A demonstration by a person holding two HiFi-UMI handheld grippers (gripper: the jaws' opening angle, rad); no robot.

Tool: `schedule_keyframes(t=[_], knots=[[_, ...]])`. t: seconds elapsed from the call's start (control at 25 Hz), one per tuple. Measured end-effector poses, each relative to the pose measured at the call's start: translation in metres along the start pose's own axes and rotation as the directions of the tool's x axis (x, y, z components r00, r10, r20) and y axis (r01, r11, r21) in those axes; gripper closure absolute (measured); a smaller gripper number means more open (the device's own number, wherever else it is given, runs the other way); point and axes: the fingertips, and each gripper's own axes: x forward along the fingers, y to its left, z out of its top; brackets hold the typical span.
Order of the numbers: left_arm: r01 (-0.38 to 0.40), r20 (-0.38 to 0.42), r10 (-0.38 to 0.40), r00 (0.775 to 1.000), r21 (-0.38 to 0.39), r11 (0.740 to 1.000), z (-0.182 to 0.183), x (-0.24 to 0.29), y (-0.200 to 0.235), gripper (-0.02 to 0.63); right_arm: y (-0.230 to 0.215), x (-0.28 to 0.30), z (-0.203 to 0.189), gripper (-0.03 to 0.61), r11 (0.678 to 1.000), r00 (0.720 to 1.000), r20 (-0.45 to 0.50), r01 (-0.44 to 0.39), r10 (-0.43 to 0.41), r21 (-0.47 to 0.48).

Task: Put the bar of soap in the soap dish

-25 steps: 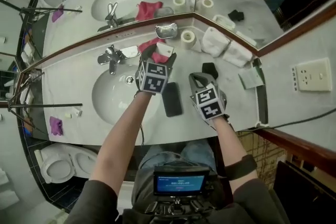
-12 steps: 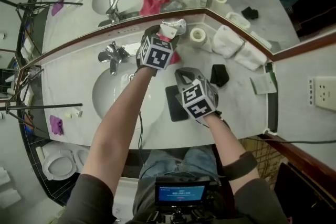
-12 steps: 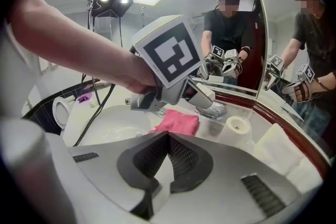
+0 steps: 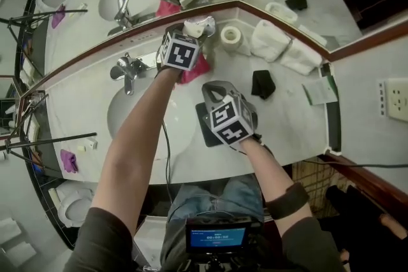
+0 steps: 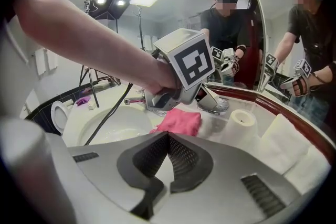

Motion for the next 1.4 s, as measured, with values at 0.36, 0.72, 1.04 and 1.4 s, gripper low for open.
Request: schedule_keyframes(t=[0.36, 0.72, 1.04, 1.4], knots=[[0.019, -0.004, -0.019, 1.000, -0.030, 0.999, -0.001, 0.010, -0.003, 0.285, -0.002, -0.001, -0.012, 0.561, 1.000, 1.000, -0.007, 0.009, -0.009, 0.026], [0.006, 0.049, -0.004, 0.999, -0.037, 0.999, 0.008, 0.008, -0.001, 0.238, -0.006, -0.007, -0.017, 0.561, 0.999, 1.000, -0.014, 0.020, -0.020, 0.032], [-0.006, 0.075, 0.007, 0.997, -0.019, 1.000, 0.013, -0.020, -0.004, 0.238, -0.002, -0.019, -0.012, 0.561, 0.999, 0.999, -0.014, 0.042, -0.042, 0.029], [-0.033, 0.170, 0.036, 0.985, -0.021, 0.999, 0.021, -0.117, -0.013, 0.357, 0.004, -0.058, 0.002, 0.561, 0.993, 0.994, -0.022, 0.110, -0.109, 0.031]])
